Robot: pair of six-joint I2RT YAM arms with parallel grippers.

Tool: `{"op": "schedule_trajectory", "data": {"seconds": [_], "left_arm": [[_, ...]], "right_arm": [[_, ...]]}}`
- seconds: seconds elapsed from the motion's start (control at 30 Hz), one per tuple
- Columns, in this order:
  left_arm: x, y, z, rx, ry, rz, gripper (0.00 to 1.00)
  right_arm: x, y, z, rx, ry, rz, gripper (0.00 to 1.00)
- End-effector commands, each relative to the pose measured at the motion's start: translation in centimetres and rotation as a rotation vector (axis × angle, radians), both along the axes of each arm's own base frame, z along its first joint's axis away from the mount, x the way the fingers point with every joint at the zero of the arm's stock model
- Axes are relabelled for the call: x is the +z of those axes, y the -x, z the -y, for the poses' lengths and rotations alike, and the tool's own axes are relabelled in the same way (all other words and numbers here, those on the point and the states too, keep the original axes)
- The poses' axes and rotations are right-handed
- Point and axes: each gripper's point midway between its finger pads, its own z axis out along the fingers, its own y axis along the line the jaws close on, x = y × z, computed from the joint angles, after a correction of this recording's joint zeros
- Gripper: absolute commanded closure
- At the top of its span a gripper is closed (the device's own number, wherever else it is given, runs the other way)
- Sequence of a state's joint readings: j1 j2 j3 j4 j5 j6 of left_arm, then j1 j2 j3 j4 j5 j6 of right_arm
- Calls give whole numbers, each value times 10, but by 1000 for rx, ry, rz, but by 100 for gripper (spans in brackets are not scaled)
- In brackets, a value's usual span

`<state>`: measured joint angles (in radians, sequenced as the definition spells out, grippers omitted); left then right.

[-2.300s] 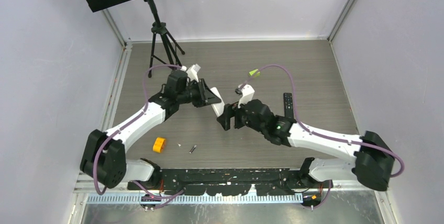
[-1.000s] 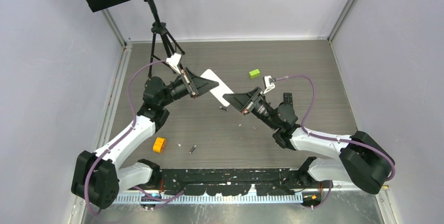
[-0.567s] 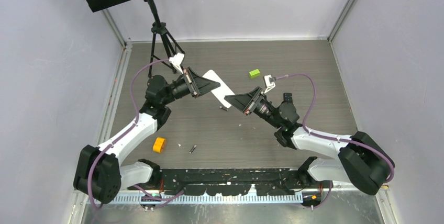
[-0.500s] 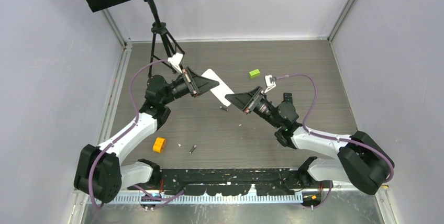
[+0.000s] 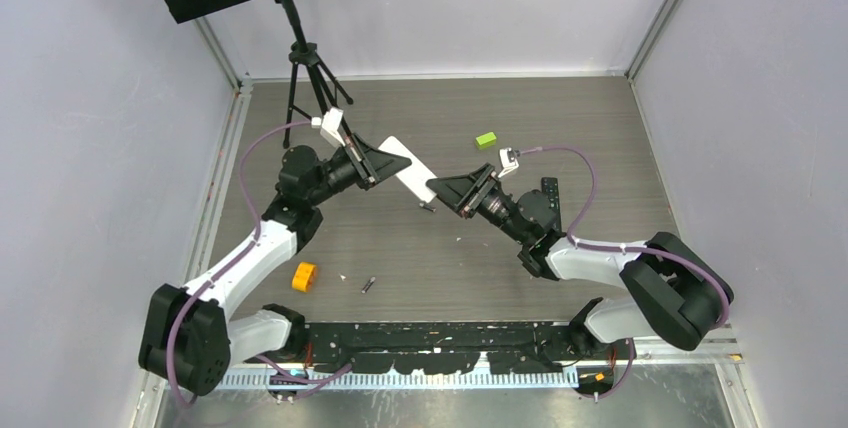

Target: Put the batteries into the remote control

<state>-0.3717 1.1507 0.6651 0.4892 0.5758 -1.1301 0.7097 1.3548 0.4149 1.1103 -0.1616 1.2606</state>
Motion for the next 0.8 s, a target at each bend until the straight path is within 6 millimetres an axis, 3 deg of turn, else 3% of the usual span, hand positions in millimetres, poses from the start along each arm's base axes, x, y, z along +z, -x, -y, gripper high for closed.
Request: {"op": "schedule_trajectory", "data": {"seconds": [0.0, 0.13, 0.43, 0.77], "left_arm": [[14, -2, -9, 52, -64, 106, 100], [10, -2, -9, 52, -75, 99, 100], [5, -3, -11, 62, -117, 113, 100], [-22, -11, -24, 125, -248, 107, 100]], "right_arm": [[6, -2, 1, -6, -27, -11, 41], [11, -1, -2, 13, -34, -14, 43], [10, -2, -11, 49, -21, -71, 67], [4, -5, -15, 54, 78, -148, 89]]}}
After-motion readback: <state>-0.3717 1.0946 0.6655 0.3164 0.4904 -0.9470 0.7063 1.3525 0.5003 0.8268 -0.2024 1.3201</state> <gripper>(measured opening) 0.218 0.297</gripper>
